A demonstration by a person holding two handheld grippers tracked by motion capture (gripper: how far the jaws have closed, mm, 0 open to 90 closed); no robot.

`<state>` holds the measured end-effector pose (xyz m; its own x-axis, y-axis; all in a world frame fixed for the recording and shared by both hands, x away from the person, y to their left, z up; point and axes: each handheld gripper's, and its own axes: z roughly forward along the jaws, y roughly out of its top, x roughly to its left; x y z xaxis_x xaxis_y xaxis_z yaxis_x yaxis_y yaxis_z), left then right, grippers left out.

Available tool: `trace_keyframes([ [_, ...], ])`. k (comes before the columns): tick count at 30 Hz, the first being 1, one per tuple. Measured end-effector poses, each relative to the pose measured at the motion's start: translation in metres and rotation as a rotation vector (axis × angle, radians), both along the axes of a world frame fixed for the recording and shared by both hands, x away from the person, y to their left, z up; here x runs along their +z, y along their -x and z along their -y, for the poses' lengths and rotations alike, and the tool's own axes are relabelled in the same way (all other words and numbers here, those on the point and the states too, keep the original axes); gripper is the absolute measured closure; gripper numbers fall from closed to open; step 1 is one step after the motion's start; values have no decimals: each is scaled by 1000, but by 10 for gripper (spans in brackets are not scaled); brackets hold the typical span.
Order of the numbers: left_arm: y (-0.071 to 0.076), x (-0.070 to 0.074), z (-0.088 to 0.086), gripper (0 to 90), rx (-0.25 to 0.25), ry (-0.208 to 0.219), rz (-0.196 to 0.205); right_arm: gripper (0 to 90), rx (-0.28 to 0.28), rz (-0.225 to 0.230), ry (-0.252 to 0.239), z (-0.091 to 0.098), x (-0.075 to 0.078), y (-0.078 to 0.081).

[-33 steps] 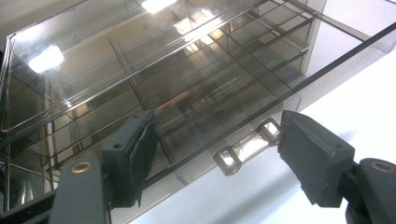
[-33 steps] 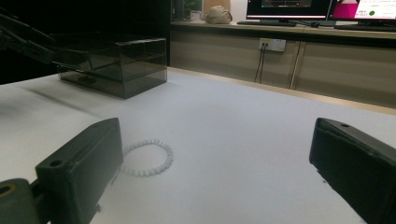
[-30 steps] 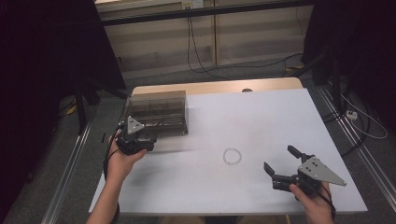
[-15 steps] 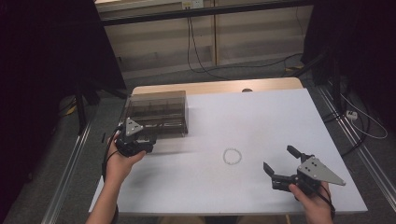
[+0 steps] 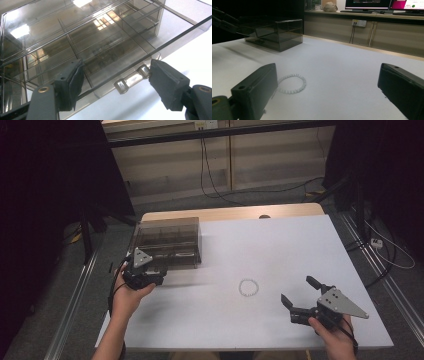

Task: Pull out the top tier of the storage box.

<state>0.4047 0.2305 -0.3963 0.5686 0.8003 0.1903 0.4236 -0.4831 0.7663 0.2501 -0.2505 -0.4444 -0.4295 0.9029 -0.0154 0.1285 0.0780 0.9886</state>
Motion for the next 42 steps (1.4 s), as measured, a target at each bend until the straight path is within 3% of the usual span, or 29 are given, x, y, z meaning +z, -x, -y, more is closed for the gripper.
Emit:
trace_keyframes([
  [30, 3, -1, 0, 289, 11, 31, 4, 22, 6, -10, 1, -1, 0, -1],
  [42, 9, 3, -6, 278, 5, 120, 0, 23, 6, -9, 2, -3, -1, -1],
])
